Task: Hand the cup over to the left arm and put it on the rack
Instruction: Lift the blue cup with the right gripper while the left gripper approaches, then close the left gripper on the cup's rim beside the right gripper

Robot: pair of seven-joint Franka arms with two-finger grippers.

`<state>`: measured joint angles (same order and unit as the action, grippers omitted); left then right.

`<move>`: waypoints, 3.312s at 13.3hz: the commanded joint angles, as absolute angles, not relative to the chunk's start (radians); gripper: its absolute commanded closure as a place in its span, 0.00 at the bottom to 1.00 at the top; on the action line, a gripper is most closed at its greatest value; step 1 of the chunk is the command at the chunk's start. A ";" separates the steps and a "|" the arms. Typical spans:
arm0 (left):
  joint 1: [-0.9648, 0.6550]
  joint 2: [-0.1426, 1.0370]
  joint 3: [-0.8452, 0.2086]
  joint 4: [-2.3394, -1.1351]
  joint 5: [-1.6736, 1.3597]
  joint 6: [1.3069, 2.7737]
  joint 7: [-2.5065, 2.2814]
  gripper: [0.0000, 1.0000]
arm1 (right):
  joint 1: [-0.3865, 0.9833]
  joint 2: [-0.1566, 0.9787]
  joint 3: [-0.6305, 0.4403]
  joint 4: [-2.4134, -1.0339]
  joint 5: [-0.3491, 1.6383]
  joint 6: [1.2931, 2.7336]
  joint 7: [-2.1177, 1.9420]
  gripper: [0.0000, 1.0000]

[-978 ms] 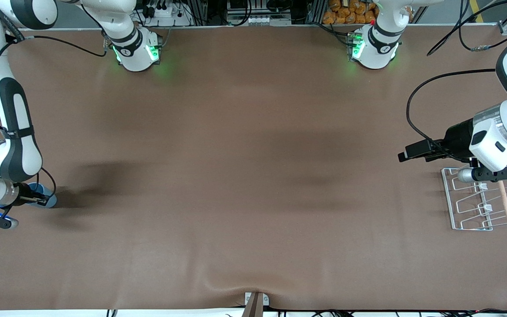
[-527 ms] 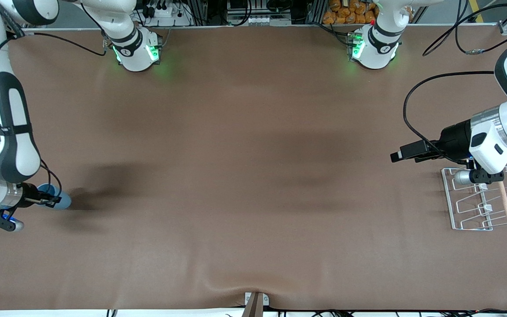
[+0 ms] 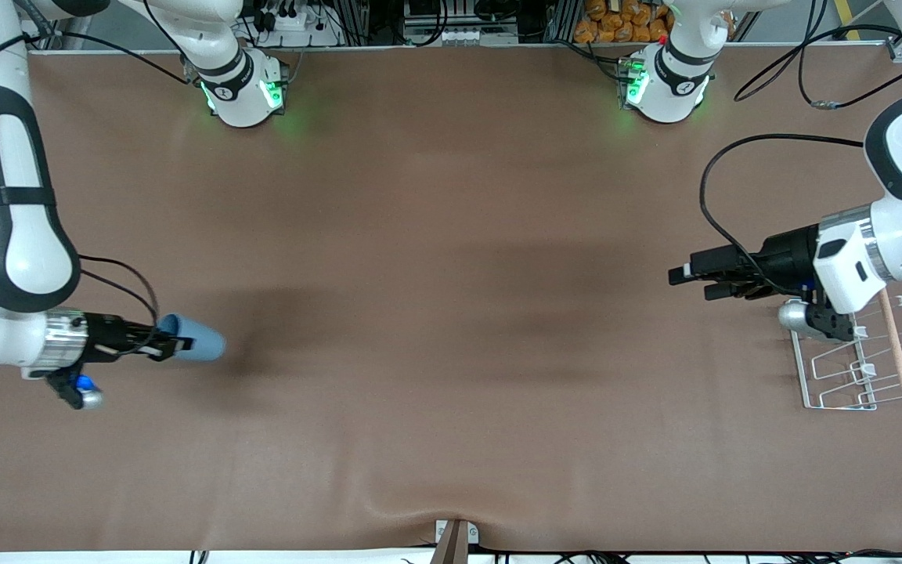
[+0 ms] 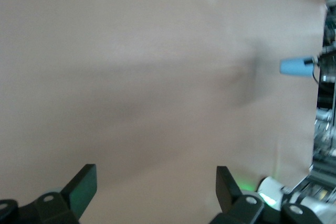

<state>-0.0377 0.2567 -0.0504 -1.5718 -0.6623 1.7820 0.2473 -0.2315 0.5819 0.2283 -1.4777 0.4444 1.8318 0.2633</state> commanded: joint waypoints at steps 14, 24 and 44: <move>-0.248 0.282 -0.086 -1.559 -0.704 2.128 0.937 0.00 | 0.129 0.581 0.331 -1.476 1.349 2.086 0.357 1.00; -0.434 0.281 -0.101 -1.548 -0.293 2.197 0.724 0.00 | 0.230 0.583 0.331 -1.473 1.549 2.181 0.428 1.00; -0.548 0.367 -0.106 -1.535 -0.015 2.342 0.888 0.00 | 0.239 0.580 0.333 -1.474 1.552 2.181 0.429 1.00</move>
<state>-0.5407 0.3314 -0.1056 -1.5449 -0.0389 2.3011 0.8864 0.2354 0.5889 0.3287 -1.4816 1.5267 2.1914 0.4173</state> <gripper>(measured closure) 0.000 0.952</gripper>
